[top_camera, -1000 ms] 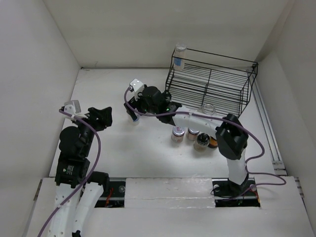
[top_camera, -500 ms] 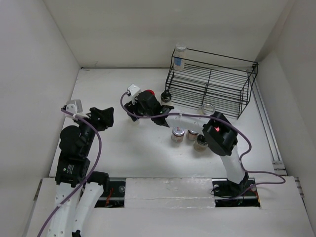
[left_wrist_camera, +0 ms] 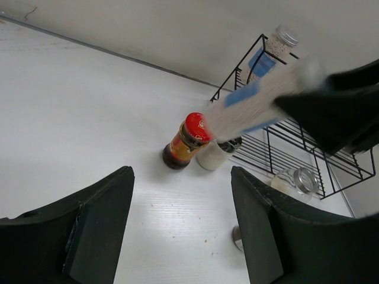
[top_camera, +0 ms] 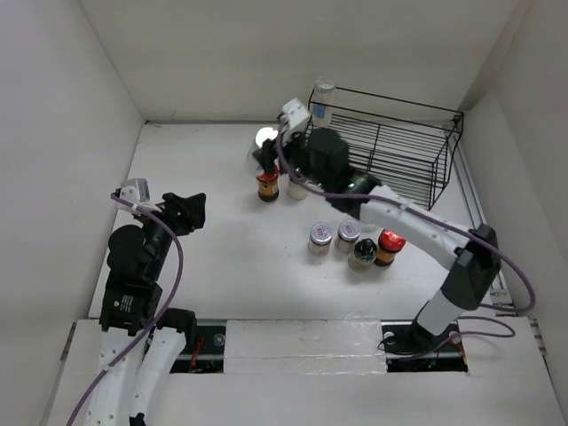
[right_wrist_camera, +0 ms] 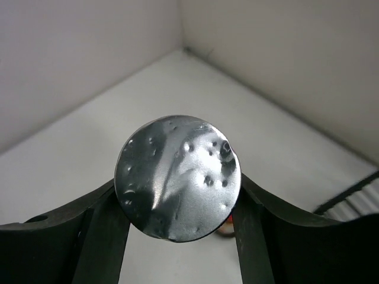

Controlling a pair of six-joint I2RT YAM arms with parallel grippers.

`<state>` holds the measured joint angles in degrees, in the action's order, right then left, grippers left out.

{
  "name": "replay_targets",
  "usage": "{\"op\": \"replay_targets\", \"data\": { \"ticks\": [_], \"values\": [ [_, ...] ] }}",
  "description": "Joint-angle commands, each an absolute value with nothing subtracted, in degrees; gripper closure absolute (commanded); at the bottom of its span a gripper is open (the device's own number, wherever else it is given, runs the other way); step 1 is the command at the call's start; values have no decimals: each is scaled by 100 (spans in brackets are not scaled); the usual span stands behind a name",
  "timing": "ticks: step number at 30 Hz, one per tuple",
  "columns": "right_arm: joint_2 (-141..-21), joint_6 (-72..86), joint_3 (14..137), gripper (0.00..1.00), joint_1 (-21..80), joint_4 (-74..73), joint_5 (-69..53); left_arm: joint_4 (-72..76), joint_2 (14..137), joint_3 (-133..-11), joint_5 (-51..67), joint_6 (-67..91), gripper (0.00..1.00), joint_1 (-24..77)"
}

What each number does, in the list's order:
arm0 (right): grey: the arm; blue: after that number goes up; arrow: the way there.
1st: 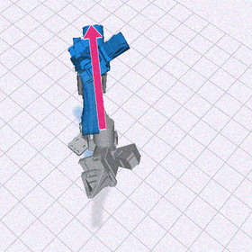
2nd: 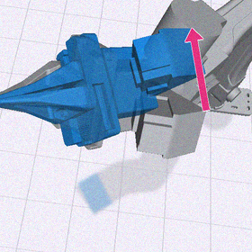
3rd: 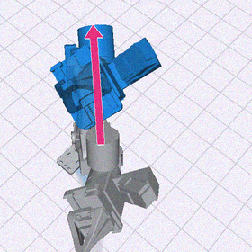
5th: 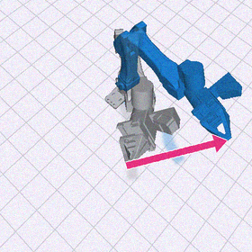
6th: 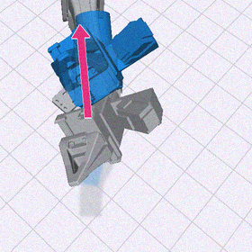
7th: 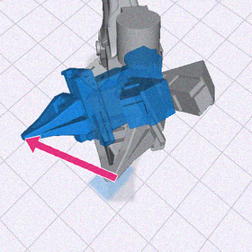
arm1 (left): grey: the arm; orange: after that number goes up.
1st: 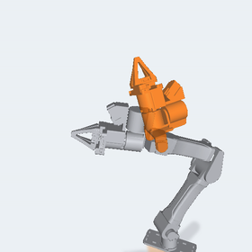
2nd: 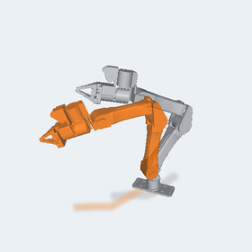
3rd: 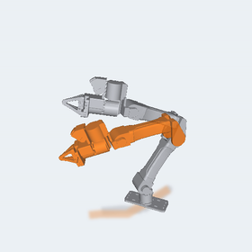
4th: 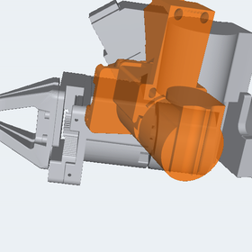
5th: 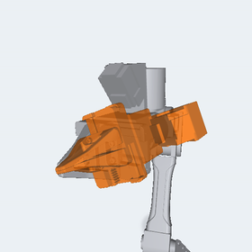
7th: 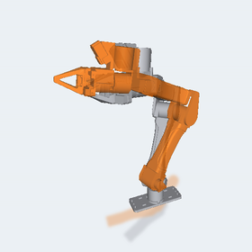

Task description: Organize the condiment bottles

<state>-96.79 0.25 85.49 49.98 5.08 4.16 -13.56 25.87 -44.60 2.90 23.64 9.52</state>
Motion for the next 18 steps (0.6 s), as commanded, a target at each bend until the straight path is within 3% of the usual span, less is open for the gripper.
{"op": "replay_targets", "data": {
  "ticks": [1,10,18],
  "values": [
    [-8940,-79,9034,57,4159,1205,598,-1099,2619,-4500,396,2312,38,923],
    [-9790,-79,11072,57,2244,55,536,-1099,2619,-4500,396,2259,38,923],
    [-11362,-79,13392,57,1582,-1115,343,-1099,2672,-4500,448,2259,38,923]
  ]
}}
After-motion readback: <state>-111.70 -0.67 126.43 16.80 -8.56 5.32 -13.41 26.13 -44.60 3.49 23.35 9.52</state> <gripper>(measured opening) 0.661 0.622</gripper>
